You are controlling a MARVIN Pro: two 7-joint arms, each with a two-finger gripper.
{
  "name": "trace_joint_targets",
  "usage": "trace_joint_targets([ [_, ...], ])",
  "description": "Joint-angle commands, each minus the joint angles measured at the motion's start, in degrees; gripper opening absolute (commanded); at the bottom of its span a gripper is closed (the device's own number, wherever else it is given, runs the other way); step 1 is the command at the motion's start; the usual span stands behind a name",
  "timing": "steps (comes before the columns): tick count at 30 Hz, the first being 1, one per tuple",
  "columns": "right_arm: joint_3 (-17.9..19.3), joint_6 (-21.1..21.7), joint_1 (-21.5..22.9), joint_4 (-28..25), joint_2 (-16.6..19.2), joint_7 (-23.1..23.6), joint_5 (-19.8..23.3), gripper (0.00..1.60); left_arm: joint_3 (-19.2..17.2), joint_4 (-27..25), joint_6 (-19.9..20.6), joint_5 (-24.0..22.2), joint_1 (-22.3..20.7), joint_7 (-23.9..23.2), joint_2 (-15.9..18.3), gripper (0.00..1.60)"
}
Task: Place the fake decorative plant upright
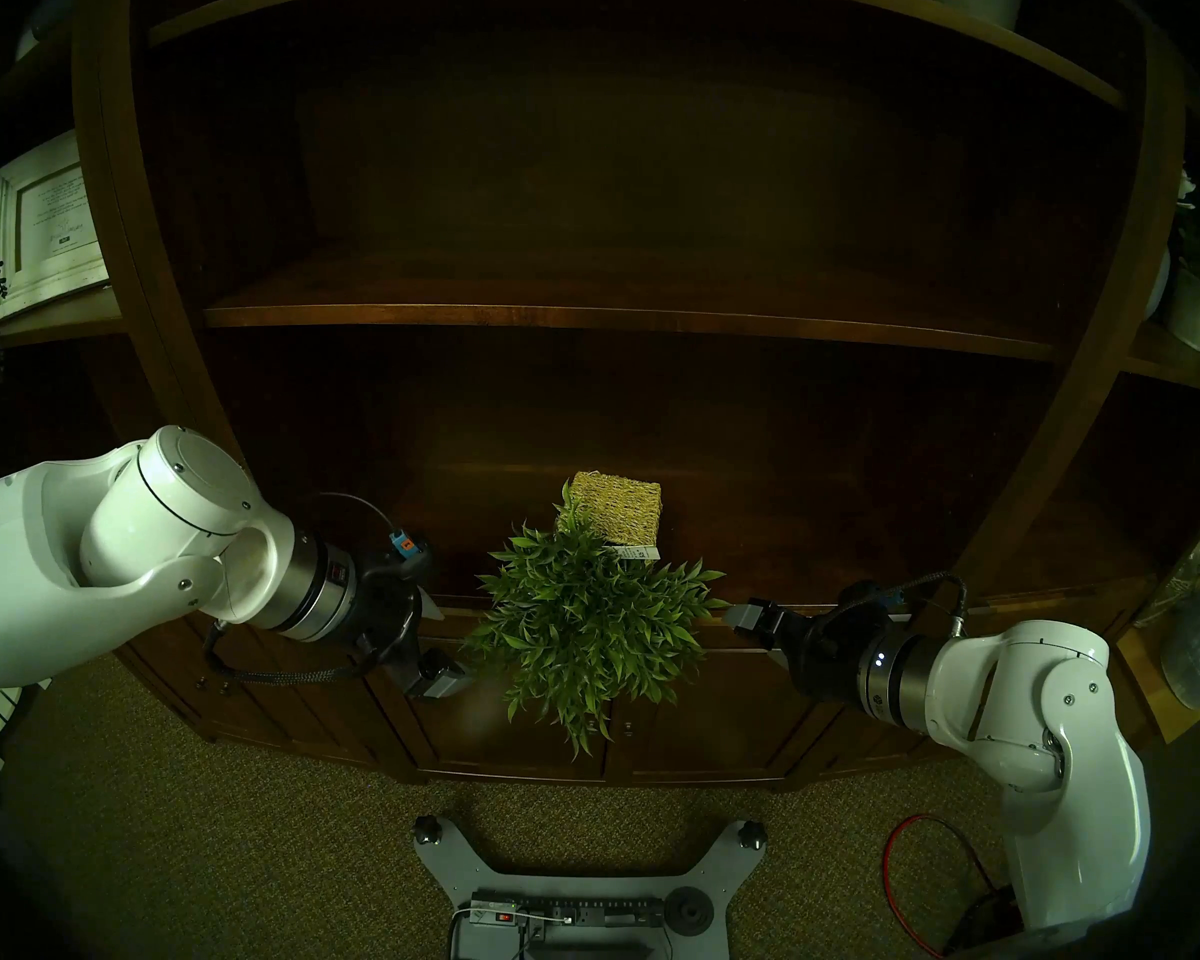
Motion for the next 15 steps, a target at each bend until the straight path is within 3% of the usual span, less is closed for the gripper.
trace_joint_targets([
  [1, 0.0, 0.0, 0.5, -1.2, 0.1, 0.2, 0.0, 1.6, -2.0, -1.8, 1.2, 2.0, 0.6, 1.2, -0.2, 1.6],
  [15, 0.0, -0.1, 0.6, -1.1, 0.2, 0.2, 0.3, 1.6, -1.6, -3.8, 3.1, 5.5, 5.3, 5.8, -0.2, 1.6],
])
